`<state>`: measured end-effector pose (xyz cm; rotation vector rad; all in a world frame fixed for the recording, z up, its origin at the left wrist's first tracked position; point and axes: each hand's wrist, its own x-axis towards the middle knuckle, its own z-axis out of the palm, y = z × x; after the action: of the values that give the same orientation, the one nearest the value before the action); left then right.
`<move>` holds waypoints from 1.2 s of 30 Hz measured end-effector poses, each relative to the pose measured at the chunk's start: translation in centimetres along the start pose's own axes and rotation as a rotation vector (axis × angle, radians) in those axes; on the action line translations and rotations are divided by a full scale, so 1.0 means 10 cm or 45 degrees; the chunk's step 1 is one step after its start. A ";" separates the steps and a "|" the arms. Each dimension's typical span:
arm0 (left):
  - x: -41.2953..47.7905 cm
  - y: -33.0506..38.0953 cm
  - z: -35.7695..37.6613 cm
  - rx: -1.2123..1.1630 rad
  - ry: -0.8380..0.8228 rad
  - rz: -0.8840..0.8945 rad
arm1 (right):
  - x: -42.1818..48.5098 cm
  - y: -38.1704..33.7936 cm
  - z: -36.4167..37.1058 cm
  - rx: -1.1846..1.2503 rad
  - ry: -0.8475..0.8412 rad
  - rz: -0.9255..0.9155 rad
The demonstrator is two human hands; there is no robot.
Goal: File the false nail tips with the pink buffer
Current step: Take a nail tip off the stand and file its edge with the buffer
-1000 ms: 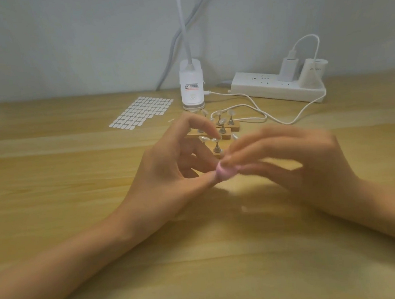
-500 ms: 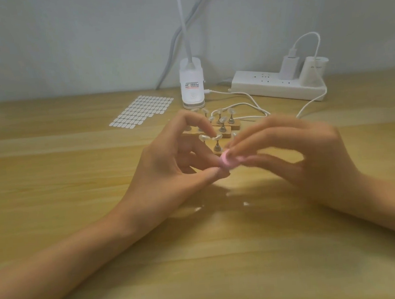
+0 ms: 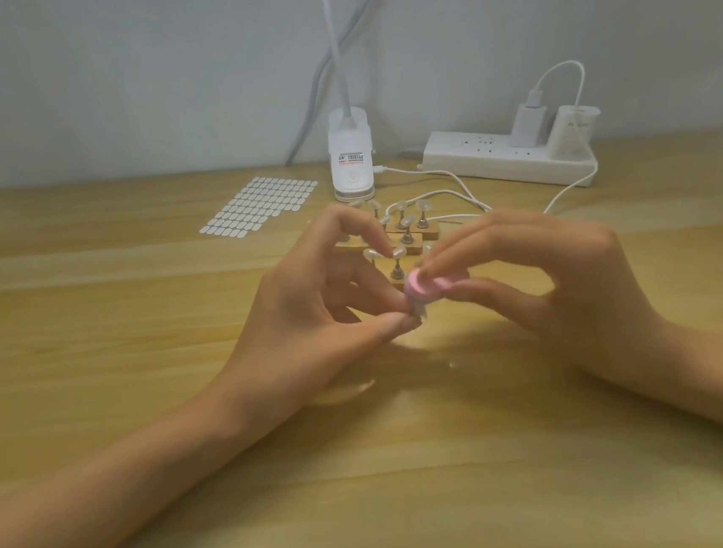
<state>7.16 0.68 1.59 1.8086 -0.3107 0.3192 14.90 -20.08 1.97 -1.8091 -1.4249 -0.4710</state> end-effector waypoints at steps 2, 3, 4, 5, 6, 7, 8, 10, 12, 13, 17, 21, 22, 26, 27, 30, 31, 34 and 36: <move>-0.01 0.01 0.01 -0.001 -0.031 0.033 | -0.01 -0.02 0.03 0.004 -0.055 -0.076; 0.00 0.01 0.01 -0.004 -0.035 0.035 | -0.01 -0.02 0.03 -0.002 -0.068 -0.094; 0.00 0.00 0.01 -0.003 -0.024 0.025 | -0.01 -0.02 0.02 -0.005 -0.051 -0.076; 0.01 0.00 0.00 0.000 -0.005 0.012 | 0.00 -0.01 0.01 0.001 -0.015 -0.034; 0.01 0.00 0.00 0.000 0.007 0.005 | 0.00 0.00 0.00 0.007 0.009 -0.003; 0.01 0.00 0.00 -0.005 0.006 0.007 | 0.01 -0.01 0.00 0.008 0.007 -0.005; 0.01 0.00 0.00 -0.017 -0.005 0.015 | 0.00 -0.01 0.01 0.001 -0.014 -0.041; 0.01 0.01 0.00 -0.030 -0.020 0.020 | 0.00 -0.01 0.03 -0.007 -0.049 -0.094; 0.01 0.00 0.00 -0.018 -0.002 -0.004 | 0.00 0.01 0.01 0.006 -0.003 -0.022; 0.01 0.00 0.00 -0.014 0.004 -0.009 | 0.01 0.02 -0.01 0.012 0.015 0.006; 0.00 0.02 0.01 -0.034 -0.027 0.002 | -0.01 0.00 0.02 0.013 -0.045 -0.085; 0.01 0.02 0.00 -0.017 -0.010 -0.005 | 0.00 -0.01 0.01 0.018 0.001 -0.028; 0.01 0.02 0.00 -0.026 -0.020 0.000 | 0.00 -0.02 0.02 0.010 -0.029 -0.070; 0.01 0.01 0.00 -0.030 -0.004 -0.027 | 0.00 0.01 -0.01 0.036 0.006 0.015; 0.01 0.01 0.00 -0.037 -0.004 -0.034 | 0.01 0.01 -0.02 0.045 0.025 0.044; 0.00 0.02 0.00 -0.066 -0.035 -0.027 | -0.01 -0.03 0.03 0.055 -0.061 -0.068; 0.00 0.02 0.00 -0.071 -0.034 -0.031 | -0.01 -0.03 0.04 0.057 -0.078 -0.082; 0.01 0.01 0.00 -0.033 0.012 -0.055 | 0.01 0.00 0.00 0.031 0.012 0.006; 0.01 0.02 0.00 -0.044 0.002 -0.052 | 0.00 -0.02 0.01 0.031 -0.014 -0.022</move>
<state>7.16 0.64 1.75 1.7779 -0.2760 0.2849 14.69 -19.95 1.97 -1.7836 -1.4489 -0.4518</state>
